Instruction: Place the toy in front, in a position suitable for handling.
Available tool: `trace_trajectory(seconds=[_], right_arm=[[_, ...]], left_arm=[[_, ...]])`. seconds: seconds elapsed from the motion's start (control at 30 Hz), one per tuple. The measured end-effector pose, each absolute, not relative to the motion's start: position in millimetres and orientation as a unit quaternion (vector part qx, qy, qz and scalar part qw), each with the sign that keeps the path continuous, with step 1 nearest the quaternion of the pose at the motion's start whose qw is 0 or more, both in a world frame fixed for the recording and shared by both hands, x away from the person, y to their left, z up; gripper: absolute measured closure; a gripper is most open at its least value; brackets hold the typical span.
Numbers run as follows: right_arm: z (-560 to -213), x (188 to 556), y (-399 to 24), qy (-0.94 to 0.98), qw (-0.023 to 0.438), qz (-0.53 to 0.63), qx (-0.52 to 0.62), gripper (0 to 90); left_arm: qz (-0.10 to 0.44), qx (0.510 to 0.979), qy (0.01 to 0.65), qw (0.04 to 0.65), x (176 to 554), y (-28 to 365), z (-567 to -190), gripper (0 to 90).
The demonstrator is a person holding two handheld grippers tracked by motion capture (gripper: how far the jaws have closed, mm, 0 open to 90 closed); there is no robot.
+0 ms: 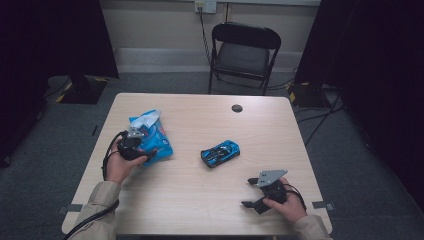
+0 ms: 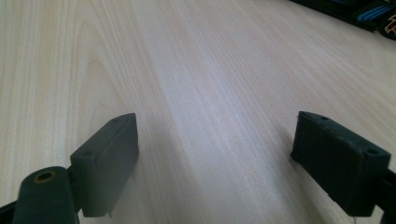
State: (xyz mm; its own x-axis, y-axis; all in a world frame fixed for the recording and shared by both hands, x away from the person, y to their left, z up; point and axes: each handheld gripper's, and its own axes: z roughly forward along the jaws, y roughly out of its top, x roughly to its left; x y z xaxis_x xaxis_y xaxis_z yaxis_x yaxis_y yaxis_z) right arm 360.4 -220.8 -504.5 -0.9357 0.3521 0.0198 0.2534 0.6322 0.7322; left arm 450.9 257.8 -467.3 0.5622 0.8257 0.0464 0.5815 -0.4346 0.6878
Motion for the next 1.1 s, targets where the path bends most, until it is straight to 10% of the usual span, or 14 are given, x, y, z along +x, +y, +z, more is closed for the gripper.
trace_trajectory(seconds=[0.57, 1.1], right_arm=[[-505, 361, -220, 0.901, 0.064, 0.394, 0.172, 13.6], [-505, 361, -220, 0.9, 0.063, 0.394, 0.172, 13.6]], left_arm=[[0.184, 0.812, 0.406, 0.376, 397, 240, -450, 18.2], [0.144, 0.826, 0.359, 0.411, 420, 172, -461, 19.4]])
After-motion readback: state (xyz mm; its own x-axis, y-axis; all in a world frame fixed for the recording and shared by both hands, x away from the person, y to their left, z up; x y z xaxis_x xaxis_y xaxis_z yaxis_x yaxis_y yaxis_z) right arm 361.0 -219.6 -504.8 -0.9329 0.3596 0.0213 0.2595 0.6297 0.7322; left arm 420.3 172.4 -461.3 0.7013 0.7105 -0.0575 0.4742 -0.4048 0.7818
